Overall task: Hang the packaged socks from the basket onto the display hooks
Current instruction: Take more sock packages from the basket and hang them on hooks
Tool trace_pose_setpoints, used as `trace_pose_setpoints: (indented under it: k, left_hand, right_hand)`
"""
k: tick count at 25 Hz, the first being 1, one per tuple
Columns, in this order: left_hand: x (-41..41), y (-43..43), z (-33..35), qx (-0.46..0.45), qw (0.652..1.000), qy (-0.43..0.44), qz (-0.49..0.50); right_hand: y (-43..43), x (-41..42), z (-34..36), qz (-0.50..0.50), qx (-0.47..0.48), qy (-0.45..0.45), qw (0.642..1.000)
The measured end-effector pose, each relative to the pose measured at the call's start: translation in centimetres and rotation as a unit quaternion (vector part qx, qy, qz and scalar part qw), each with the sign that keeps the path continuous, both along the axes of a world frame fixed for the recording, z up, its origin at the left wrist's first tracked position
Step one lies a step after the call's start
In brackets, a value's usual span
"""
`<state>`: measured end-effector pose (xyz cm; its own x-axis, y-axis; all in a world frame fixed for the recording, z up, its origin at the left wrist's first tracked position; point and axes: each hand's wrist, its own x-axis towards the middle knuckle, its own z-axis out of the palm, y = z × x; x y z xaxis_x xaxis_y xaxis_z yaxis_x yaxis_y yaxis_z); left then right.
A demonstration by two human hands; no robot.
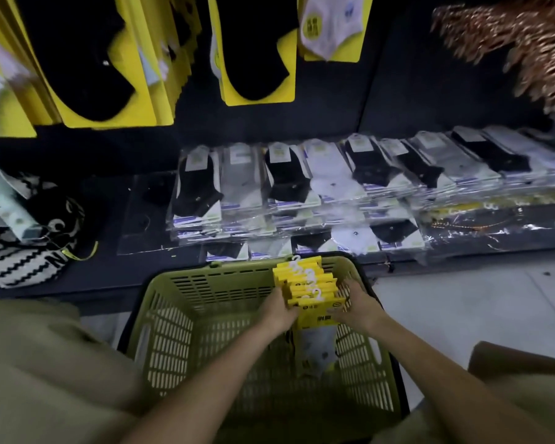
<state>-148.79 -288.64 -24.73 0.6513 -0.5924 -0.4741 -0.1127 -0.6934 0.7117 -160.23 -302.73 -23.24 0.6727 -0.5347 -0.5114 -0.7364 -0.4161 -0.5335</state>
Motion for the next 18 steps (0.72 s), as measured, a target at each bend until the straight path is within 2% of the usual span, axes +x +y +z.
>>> trace_pose_setpoints:
  k: [4,9,14,18]
  left_hand:
    - [-0.2,-1.1,-1.5,0.020,0.998,0.027,0.046]
    - [-0.2,-1.0,-2.8,0.026,0.995,0.045,0.088]
    - [-0.2,0.0,-3.3,0.007,0.994,0.059,0.096]
    - [-0.1,1.2,-2.6,-0.024,0.991,0.064,0.118]
  right_hand:
    - [-0.1,0.9,-1.1,-0.008,0.022,-0.049,0.999]
    - [-0.4,1.5,-2.0,-0.049,0.059,-0.035,0.996]
    - [-0.6,1.6,-2.2,-0.048,0.091,-0.031,0.994]
    - [1.3,1.8,-1.9,-0.080,0.122,-0.071,0.987]
